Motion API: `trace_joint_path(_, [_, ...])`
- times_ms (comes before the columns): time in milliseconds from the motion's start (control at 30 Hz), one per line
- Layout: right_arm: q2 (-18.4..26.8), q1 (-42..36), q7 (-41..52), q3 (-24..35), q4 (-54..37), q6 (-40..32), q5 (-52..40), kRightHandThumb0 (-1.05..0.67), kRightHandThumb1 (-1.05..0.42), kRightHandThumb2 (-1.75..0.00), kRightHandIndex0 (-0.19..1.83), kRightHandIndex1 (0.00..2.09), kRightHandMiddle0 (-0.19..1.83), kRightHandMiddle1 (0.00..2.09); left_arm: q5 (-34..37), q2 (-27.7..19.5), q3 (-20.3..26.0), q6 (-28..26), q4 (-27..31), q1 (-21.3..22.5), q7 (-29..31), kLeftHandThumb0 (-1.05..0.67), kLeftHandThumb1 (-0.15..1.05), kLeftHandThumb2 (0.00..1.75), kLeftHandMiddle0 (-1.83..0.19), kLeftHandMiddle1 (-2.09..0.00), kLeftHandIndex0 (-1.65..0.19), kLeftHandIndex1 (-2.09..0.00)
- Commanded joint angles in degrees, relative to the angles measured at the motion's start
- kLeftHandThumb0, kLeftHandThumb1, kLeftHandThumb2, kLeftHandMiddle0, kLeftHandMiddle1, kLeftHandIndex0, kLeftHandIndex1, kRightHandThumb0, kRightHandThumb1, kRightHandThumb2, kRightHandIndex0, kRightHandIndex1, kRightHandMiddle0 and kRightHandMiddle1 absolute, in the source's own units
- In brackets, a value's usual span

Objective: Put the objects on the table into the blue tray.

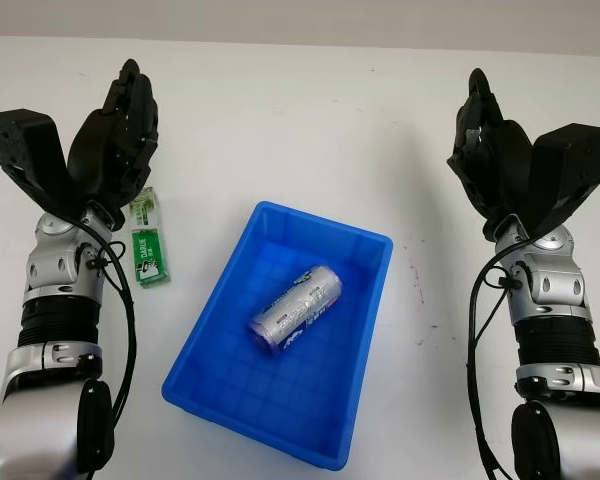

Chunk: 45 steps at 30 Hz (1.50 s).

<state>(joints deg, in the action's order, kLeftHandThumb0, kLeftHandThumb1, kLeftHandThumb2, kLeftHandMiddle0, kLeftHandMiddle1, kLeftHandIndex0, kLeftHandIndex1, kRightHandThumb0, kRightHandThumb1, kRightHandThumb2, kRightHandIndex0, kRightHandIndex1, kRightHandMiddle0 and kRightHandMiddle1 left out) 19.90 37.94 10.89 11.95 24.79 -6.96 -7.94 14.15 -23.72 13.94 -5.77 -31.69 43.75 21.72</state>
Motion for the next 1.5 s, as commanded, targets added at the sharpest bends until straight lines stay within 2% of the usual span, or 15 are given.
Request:
trace_joint_path(0, [-0.2,-0.4,0.2,0.3,-1.5,-0.3,-0.7,-0.75,-1.05,-0.88,-0.19,0.0,-0.19,0.0,-0.9,-3.2,-1.1,-0.3,3.2,3.3,2.4,-0.73,1.05,0.39,0.19,0.0,0.19,0.0])
trace_joint_path(100, [-0.4,-0.2,0.4,0.3,-1.5,-0.2,-1.1,-0.75,-1.05,-0.88,-0.19,0.0,-0.19,0.0,-3.2,-7.3,-3.8,-0.5,5.4,5.4,7.0,-0.74,1.05,0.28,0.19,0.0,0.19,0.0])
trace_joint_path(200, [-0.5,-0.1,0.4,0.1,-1.8,-0.5,-1.2,-0.76,-1.05,-0.9,-0.19,0.0,-0.19,0.0,-6.9,-15.1,-8.7,1.3,5.2,9.2,19.3,-0.8,0.94,0.12,0.19,0.0,0.19,0.0])
trace_joint_path(300, [-0.8,0.0,0.2,-0.1,-1.7,-0.6,-1.1,-0.75,-1.05,-0.9,-0.19,0.0,-0.19,0.0,-9.2,-19.5,-12.2,1.4,6.2,12.0,27.9,-0.71,0.83,0.04,0.19,0.0,0.19,0.0])
trace_joint_path(333, [-0.8,-0.1,0.2,-0.2,-1.6,-0.5,-1.0,-0.75,-1.05,-0.9,-0.19,0.0,-0.19,0.0,-10.9,-21.0,-13.7,2.4,6.9,12.6,29.7,-0.7,0.8,0.03,0.18,-0.01,0.18,-0.01])
trace_joint_path(467, [-1.0,-0.1,0.0,-0.4,-1.7,-0.8,-0.9,-0.75,-1.05,-0.87,-0.19,0.0,-0.19,0.0,-18.8,-25.1,-18.7,8.0,7.6,14.3,33.7,-0.64,0.78,0.04,0.19,-0.01,0.19,-0.02])
trace_joint_path(567, [-1.1,0.0,-0.2,-0.5,-1.5,-0.8,-0.8,-0.74,-1.05,-0.87,-0.19,0.0,-0.19,0.0,-27.2,-28.7,-22.7,17.1,9.0,14.9,33.7,-0.58,0.77,0.05,0.19,-0.01,0.19,-0.02])
trace_joint_path(633, [-1.1,0.1,-0.2,-0.6,-1.2,-0.8,-0.7,-0.74,-1.05,-0.87,-0.19,0.0,-0.19,0.0,-35.1,-31.2,-24.8,26.2,10.3,14.0,28.6,-0.52,0.77,0.05,0.19,-0.02,0.18,-0.02])
trace_joint_path(700, [-1.3,0.2,-0.3,-0.6,-1.1,-0.6,-0.8,-0.74,-1.05,-0.87,-0.19,0.0,-0.19,0.0,-43.7,-33.2,-26.3,35.6,8.9,13.3,19.5,-0.47,0.78,0.06,0.17,-0.03,0.16,-0.03])
trace_joint_path(900, [-2.3,-0.5,-1.4,-0.6,-2.0,-1.5,-1.1,-0.71,-1.05,-0.88,-0.19,0.0,-0.19,0.0,-64.5,-38.2,-31.6,57.1,-3.0,17.4,-7.2,-0.4,0.8,0.06,0.13,-0.06,0.11,-0.06])
trace_joint_path(1067, [-2.8,-1.0,-2.0,-0.6,-2.7,-1.6,-1.1,-0.69,-1.05,-0.88,-0.19,0.0,-0.19,0.0,-79.8,-41.5,-37.4,65.0,-5.0,21.1,-21.4,-0.43,0.83,0.07,0.1,-0.07,0.09,-0.07])
trace_joint_path(1200, [-3.3,-1.0,-2.0,-0.2,-2.0,-1.7,-1.8,-0.7,-1.05,-0.86,-0.19,0.0,-0.19,0.0,-89.2,-43.2,-41.9,68.3,-5.3,23.2,-31.5,-0.23,0.98,0.09,0.08,-0.07,0.08,-0.07])
trace_joint_path(1267, [-3.4,-0.9,-2.2,-0.3,-1.8,-1.6,-1.6,-0.7,-1.05,-0.85,-0.19,0.0,-0.19,0.0,-91.9,-43.5,-43.4,69.1,-5.9,24.0,-35.8,-0.2,1.0,0.08,0.06,-0.07,0.06,-0.07])
trace_joint_path(1367, [-3.3,-0.7,-2.2,-0.6,-1.5,-1.9,-1.3,-0.71,-1.05,-0.85,-0.19,0.0,-0.19,0.0,-92.9,-43.8,-44.9,71.4,-7.0,24.7,-36.7,-0.36,0.96,0.05,0.06,-0.06,0.07,-0.07])
trace_joint_path(1467, [-3.2,-0.6,-2.4,-1.0,-1.7,-2.4,-1.0,-0.71,-1.05,-0.85,-0.19,0.0,-0.19,0.0,-91.7,-43.5,-45.4,72.7,-8.2,24.7,-34.5,-0.4,0.96,0.06,0.09,-0.05,0.09,-0.05])
